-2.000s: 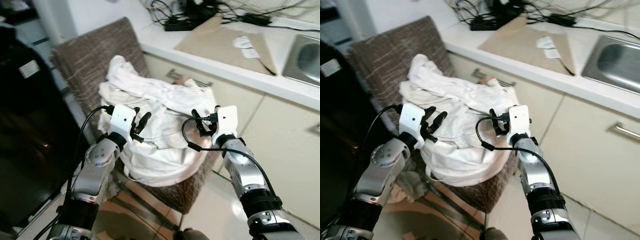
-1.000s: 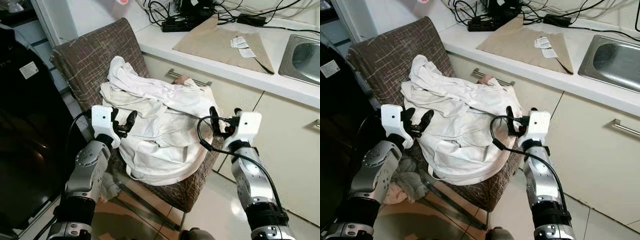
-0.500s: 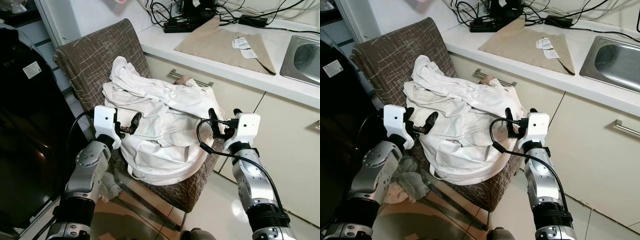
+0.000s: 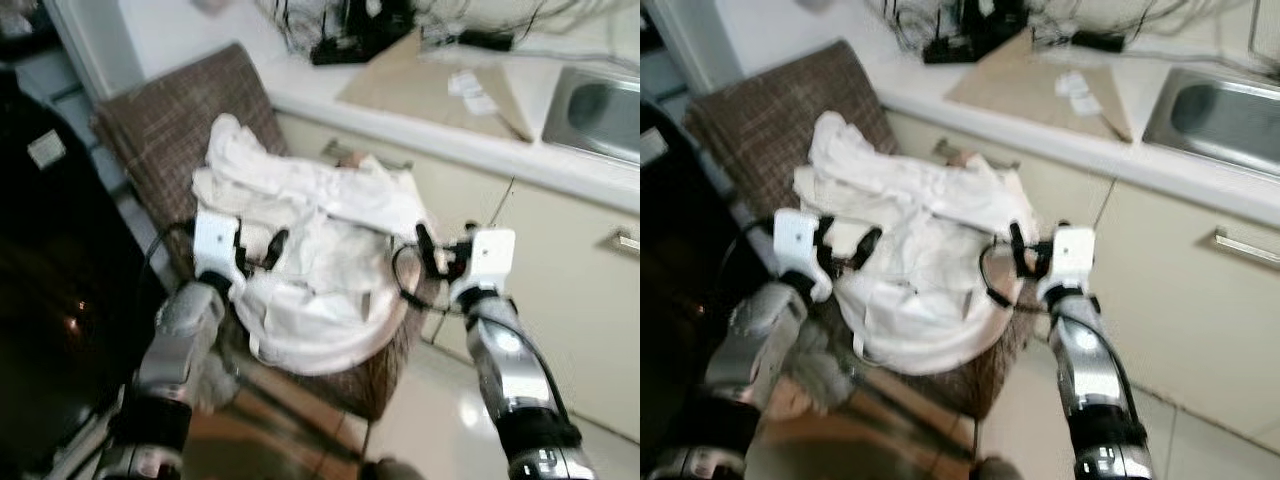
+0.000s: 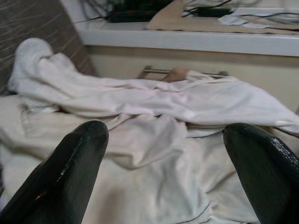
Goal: Clothes washing
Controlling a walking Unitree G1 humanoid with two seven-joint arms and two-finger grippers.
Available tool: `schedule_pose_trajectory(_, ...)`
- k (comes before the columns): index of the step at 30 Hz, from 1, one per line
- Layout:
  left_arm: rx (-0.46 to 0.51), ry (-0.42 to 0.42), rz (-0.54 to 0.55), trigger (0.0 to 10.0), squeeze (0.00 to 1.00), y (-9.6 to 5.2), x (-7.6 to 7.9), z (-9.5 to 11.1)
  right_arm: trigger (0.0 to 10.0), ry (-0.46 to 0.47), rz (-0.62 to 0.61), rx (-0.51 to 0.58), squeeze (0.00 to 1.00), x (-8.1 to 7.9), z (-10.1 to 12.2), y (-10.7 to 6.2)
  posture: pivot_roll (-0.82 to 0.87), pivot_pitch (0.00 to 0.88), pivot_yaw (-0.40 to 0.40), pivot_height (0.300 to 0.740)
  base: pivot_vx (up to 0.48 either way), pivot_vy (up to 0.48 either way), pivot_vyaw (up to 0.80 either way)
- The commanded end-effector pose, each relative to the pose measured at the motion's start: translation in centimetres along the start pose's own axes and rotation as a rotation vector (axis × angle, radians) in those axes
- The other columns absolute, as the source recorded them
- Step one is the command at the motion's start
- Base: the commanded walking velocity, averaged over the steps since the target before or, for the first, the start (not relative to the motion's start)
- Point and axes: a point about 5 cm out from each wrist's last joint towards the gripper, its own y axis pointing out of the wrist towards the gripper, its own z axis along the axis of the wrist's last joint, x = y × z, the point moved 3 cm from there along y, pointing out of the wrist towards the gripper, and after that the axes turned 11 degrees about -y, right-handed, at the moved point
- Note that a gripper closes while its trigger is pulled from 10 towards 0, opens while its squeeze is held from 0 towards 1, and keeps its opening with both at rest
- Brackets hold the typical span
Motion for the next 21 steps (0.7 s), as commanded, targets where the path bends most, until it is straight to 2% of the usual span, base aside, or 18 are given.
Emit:
schedule_pose_trajectory(1,-0.004,0.024,0.022,10.0,0.00,-0.3,-0.6,0.0,10.0,0.005,0.026,0.011,0.00,-0.7,0.3,0.2,-0.14,0.000,0.025,0.719,0.000,0.000,0.00)
schedule_pose_trajectory(6,0.004,0.043,0.023,10.0,0.00,-0.2,-0.6,0.2,10.0,0.003,0.034,0.009,0.00,-1.0,0.3,0.3,-0.14,0.000,0.023,0.719,0.000,0.000,0.00)
schedule_pose_trajectory(16,0.033,0.062,-0.036,10.0,0.00,0.3,0.5,1.1,10.0,-0.004,0.031,0.016,0.00,-0.9,0.4,0.4,-0.15,0.000,0.032,0.719,0.442,0.000,0.00)
schedule_pose_trajectory(21,0.032,0.087,-0.033,10.0,0.00,0.4,0.5,1.2,10.0,-0.024,0.037,0.003,0.00,-0.9,0.2,0.4,-0.16,0.000,0.038,0.719,0.451,0.000,-0.58)
